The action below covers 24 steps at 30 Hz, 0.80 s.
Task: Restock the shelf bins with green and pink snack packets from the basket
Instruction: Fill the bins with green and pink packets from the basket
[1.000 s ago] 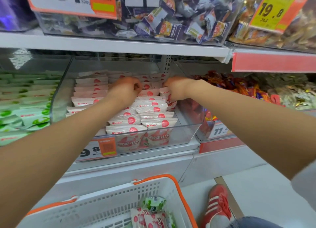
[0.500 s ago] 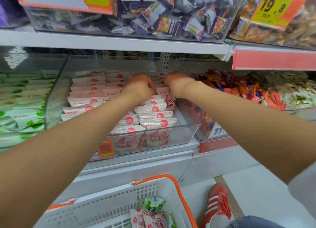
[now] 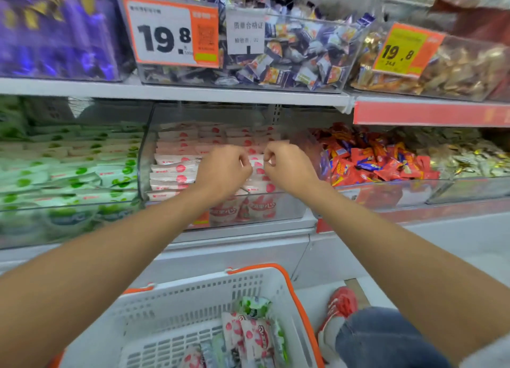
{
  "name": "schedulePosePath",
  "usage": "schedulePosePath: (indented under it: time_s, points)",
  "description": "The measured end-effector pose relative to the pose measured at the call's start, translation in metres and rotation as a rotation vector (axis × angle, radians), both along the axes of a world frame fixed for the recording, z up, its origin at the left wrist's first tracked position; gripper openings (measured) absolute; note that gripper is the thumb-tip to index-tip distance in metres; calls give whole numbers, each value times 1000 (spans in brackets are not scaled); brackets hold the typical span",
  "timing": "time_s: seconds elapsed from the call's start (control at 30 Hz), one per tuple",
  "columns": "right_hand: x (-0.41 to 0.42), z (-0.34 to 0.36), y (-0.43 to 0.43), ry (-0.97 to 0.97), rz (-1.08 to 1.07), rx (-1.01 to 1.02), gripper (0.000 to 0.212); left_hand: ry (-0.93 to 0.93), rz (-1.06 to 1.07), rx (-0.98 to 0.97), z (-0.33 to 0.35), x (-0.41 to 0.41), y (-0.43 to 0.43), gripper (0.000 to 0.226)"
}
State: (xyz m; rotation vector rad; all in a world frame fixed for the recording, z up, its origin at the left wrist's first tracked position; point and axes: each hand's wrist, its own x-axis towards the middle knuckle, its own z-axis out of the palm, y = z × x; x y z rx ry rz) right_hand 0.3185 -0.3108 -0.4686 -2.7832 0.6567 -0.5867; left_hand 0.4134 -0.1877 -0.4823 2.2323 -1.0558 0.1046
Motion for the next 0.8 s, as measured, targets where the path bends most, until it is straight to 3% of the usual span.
schedulePosePath:
  time_s: [0.13,0.2,0.33,0.47,0.57,0.6,0.67,0.8]
  points:
    - [-37,-26,54,-50,59,60,5,-44,17,43,-14,-39,63,14]
    - [-52,-52,77,11,81,122,8,23,41,163,-39,-52,95,16]
    - [-75,-140,110,365,141,299,9,249,84,486,-110,-60,151,12]
    - [-84,-221,127,766,178,356,10,307,102,710,-168,-54,193,22]
    - [-83,-265,131,971,240,227,19,376,133,798,-198,-45,206,15]
    - [-83,-278,131,1018,286,143,23,406,134,806,-207,-43,206,14]
    - [-82,-300,130,1103,386,-77,12,449,128,794,-221,-40,203,16]
    - [-83,-335,120,1255,603,-431,24,506,93,804,-242,-42,197,17]
